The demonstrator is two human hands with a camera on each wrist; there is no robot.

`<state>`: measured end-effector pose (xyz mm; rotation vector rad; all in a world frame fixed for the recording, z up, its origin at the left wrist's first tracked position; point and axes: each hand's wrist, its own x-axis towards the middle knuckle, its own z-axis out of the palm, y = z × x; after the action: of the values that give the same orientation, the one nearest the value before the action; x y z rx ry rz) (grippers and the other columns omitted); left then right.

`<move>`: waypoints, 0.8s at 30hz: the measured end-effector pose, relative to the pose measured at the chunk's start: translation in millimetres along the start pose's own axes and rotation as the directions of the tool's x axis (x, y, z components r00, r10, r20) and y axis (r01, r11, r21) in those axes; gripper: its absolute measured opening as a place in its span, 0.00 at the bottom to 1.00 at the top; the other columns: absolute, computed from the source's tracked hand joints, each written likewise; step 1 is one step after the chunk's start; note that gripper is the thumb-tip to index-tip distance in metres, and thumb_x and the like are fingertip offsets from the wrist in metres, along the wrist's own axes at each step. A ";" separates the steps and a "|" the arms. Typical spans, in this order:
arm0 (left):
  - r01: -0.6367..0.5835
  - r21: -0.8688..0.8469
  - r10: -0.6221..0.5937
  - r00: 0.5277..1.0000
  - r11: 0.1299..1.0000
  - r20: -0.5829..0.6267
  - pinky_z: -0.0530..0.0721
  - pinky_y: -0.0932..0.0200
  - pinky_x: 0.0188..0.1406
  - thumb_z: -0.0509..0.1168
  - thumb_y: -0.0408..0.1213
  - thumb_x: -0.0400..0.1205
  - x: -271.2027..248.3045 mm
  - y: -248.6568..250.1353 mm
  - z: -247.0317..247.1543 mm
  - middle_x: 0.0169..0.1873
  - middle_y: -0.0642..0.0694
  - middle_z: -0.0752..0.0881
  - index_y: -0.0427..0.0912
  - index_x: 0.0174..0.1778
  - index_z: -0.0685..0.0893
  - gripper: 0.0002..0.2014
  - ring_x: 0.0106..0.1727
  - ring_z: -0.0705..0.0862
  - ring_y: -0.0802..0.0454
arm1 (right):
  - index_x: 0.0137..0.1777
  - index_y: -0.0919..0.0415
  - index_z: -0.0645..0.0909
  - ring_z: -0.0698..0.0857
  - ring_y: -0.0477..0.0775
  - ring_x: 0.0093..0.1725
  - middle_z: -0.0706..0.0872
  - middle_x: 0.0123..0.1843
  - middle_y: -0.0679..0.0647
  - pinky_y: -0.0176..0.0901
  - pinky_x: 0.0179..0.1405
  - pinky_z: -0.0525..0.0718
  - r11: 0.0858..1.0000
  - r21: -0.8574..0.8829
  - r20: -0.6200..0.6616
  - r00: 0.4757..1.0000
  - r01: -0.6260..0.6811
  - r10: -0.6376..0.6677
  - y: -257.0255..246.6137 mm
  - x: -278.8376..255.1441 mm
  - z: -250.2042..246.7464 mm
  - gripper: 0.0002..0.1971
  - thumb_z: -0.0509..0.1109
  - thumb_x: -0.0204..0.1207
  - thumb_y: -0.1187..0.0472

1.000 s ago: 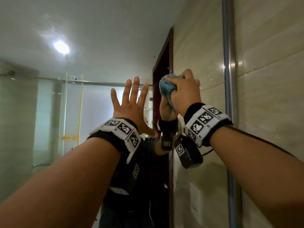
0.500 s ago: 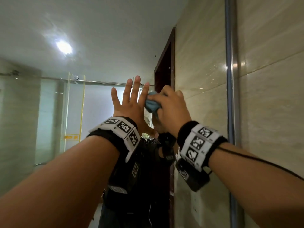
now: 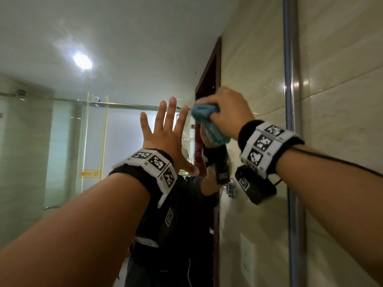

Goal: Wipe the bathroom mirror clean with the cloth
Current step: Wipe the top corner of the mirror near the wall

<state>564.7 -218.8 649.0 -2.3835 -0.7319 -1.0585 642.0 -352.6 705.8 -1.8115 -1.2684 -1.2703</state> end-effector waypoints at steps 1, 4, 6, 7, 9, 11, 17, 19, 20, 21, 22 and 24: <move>-0.001 -0.004 0.001 1.000 1.000 -0.002 0.33 0.29 0.73 0.63 0.81 0.52 -0.5 0.1 -0.3 0.75 0.42 0.19 0.47 0.73 0.17 0.75 0.78 0.23 0.41 | 0.64 0.53 0.83 0.75 0.50 0.54 0.76 0.55 0.54 0.33 0.59 0.71 0.997 0.032 -0.038 0.996 -0.077 0.078 6.0 7.6 -5.9 0.14 0.64 0.80 0.59; -0.008 -0.005 0.008 1.000 1.000 -0.002 0.33 0.29 0.73 0.63 0.81 0.52 -0.5 0.2 -0.4 0.74 0.42 0.19 0.47 0.73 0.17 0.75 0.77 0.23 0.41 | 0.62 0.54 0.83 0.77 0.55 0.55 0.74 0.53 0.53 0.39 0.61 0.74 0.982 0.093 -0.226 0.957 -0.165 0.182 1.6 -2.7 4.9 0.13 0.65 0.79 0.62; -0.002 -0.002 0.002 1.000 1.000 -0.006 0.33 0.29 0.72 0.63 0.81 0.52 -0.3 -0.2 0.4 0.74 0.42 0.19 0.47 0.72 0.16 0.74 0.77 0.23 0.41 | 0.65 0.52 0.81 0.72 0.52 0.53 0.73 0.54 0.50 0.44 0.62 0.73 0.999 -0.020 -0.162 0.986 -0.034 0.030 -8.4 -19.3 18.6 0.18 0.65 0.77 0.66; -0.003 0.000 0.003 1.000 1.000 -0.009 0.33 0.29 0.72 0.63 0.81 0.52 -0.2 -0.3 0.4 0.74 0.41 0.19 0.47 0.72 0.16 0.74 0.77 0.23 0.41 | 0.67 0.50 0.80 0.71 0.50 0.52 0.73 0.53 0.49 0.42 0.60 0.72 0.997 -0.066 -0.108 0.993 0.037 -0.044 -7.7 -21.7 17.8 0.20 0.65 0.77 0.65; -0.008 0.005 0.008 1.000 1.000 -0.009 0.33 0.29 0.72 0.62 0.82 0.52 -0.9 0.0 -0.2 0.75 0.41 0.19 0.46 0.72 0.16 0.74 0.77 0.23 0.41 | 0.66 0.47 0.80 0.75 0.50 0.52 0.75 0.51 0.48 0.37 0.56 0.72 0.994 -0.091 -0.063 0.996 0.061 -0.067 2.2 -9.8 4.5 0.18 0.65 0.77 0.62; -0.009 0.006 0.010 1.000 1.000 -0.005 0.32 0.29 0.72 0.62 0.82 0.52 -0.9 -0.2 -0.3 0.74 0.41 0.19 0.47 0.73 0.17 0.74 0.77 0.23 0.41 | 0.62 0.50 0.82 0.78 0.52 0.54 0.78 0.53 0.50 0.35 0.55 0.72 1.000 -0.029 -0.136 0.991 -0.008 0.004 15.0 2.7 -1.1 0.15 0.65 0.77 0.63; -0.004 0.001 0.004 1.000 1.000 -0.016 0.31 0.29 0.72 0.61 0.82 0.52 -0.4 -0.4 2.2 0.74 0.42 0.19 0.47 0.74 0.18 0.74 0.77 0.23 0.41 | 0.62 0.51 0.84 0.74 0.57 0.61 0.75 0.57 0.49 0.48 0.68 0.74 0.988 0.151 -0.135 0.990 -0.021 0.041 2.1 -35.1 25.3 0.19 0.65 0.73 0.65; -0.007 -0.004 0.007 1.000 1.000 -0.019 0.32 0.29 0.72 0.62 0.82 0.52 -1.0 -0.1 1.1 0.75 0.41 0.20 0.47 0.75 0.19 0.74 0.77 0.23 0.41 | 0.67 0.50 0.80 0.70 0.52 0.64 0.74 0.65 0.51 0.46 0.72 0.68 0.996 0.094 -0.034 0.999 0.002 0.001 -2.8 -48.9 25.6 0.20 0.66 0.74 0.58; -0.010 -0.007 0.010 1.000 1.000 -0.020 0.32 0.28 0.72 0.62 0.82 0.52 -1.0 0.0 0.8 0.75 0.41 0.20 0.47 0.75 0.19 0.74 0.77 0.23 0.40 | 0.68 0.51 0.80 0.68 0.49 0.65 0.71 0.68 0.51 0.41 0.73 0.66 0.996 0.088 -0.004 1.000 0.010 -0.010 -3.8 -52.2 23.8 0.20 0.68 0.75 0.54; -0.011 -0.009 0.011 1.000 1.000 -0.019 0.33 0.28 0.72 0.62 0.82 0.52 -0.7 0.0 0.6 0.75 0.41 0.20 0.47 0.75 0.19 0.74 0.77 0.23 0.40 | 0.67 0.52 0.80 0.67 0.48 0.66 0.68 0.70 0.51 0.36 0.72 0.64 0.995 0.097 0.002 1.000 0.020 -0.021 -4.0 -51.2 20.2 0.20 0.69 0.75 0.53; -0.011 -0.009 0.011 1.000 1.000 -0.016 0.32 0.28 0.72 0.62 0.82 0.52 -0.5 -0.1 0.6 0.75 0.41 0.19 0.47 0.74 0.19 0.74 0.77 0.23 0.41 | 0.65 0.54 0.82 0.68 0.48 0.66 0.66 0.71 0.52 0.32 0.71 0.65 0.994 0.106 -0.015 1.000 0.023 -0.021 -2.2 -46.2 17.2 0.18 0.70 0.75 0.54; -0.009 -0.001 0.009 1.000 1.000 -0.010 0.31 0.28 0.72 0.62 0.82 0.52 0.0 -0.8 0.8 0.74 0.41 0.19 0.47 0.74 0.18 0.74 0.77 0.22 0.41 | 0.60 0.57 0.83 0.73 0.48 0.60 0.69 0.68 0.55 0.26 0.65 0.70 0.991 0.137 -0.072 0.997 0.007 0.003 3.2 -28.2 12.6 0.14 0.71 0.75 0.62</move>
<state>564.7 -217.7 648.6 -2.3782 -0.7169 -1.0670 647.0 -353.4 675.1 -1.6543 -1.2859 -1.2083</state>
